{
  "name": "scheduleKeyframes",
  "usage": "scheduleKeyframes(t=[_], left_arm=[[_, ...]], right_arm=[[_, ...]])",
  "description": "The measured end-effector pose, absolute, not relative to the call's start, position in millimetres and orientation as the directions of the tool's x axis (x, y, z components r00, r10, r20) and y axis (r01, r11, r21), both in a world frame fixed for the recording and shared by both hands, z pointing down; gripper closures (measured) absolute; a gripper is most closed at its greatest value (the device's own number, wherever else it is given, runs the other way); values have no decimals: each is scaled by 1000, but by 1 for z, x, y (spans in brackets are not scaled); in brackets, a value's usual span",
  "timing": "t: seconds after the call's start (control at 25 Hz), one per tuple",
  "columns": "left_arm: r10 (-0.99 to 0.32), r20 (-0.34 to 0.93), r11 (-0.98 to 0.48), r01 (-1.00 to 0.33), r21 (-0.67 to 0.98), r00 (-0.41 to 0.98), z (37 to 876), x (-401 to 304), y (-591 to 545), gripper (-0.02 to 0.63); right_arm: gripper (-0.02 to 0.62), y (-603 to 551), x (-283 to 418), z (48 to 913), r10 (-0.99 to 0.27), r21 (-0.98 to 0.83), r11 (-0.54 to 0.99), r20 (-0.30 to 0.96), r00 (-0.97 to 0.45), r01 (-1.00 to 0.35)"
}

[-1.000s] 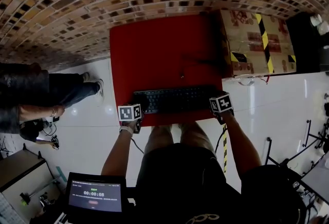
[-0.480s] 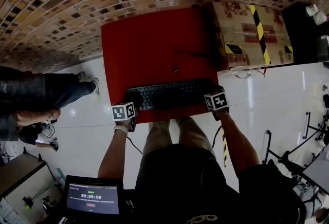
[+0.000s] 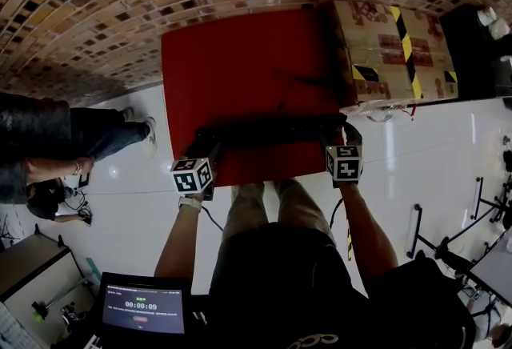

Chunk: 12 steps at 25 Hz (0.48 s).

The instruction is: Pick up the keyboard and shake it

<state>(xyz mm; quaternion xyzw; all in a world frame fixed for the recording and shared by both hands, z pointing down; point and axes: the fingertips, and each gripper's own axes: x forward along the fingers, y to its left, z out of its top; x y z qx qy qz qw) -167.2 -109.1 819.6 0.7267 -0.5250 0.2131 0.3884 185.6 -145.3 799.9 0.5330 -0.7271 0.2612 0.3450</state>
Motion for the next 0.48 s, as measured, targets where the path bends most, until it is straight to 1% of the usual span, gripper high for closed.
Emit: scheduleKeyframes(t=[0.12, 0.24, 0.36, 0.48], left_arm=[[-654, 677, -154, -936, 318, 337, 798, -170, -125, 308], [-721, 610, -180, -939, 293, 328, 765, -169, -145, 307], [-798, 516, -206, -946, 252, 311, 718, -175, -165, 305], [-867, 397, -234, -950, 208, 300, 660, -179, -186, 305]], right_arm=[[255, -160, 184, 771, -667, 23, 287, 722, -183, -958], [255, -175, 188, 742, -734, 52, 270, 658, -171, -961], [255, -192, 185, 700, -804, 77, 261, 569, -173, -962], [255, -213, 182, 645, -875, 101, 253, 448, -183, -962]])
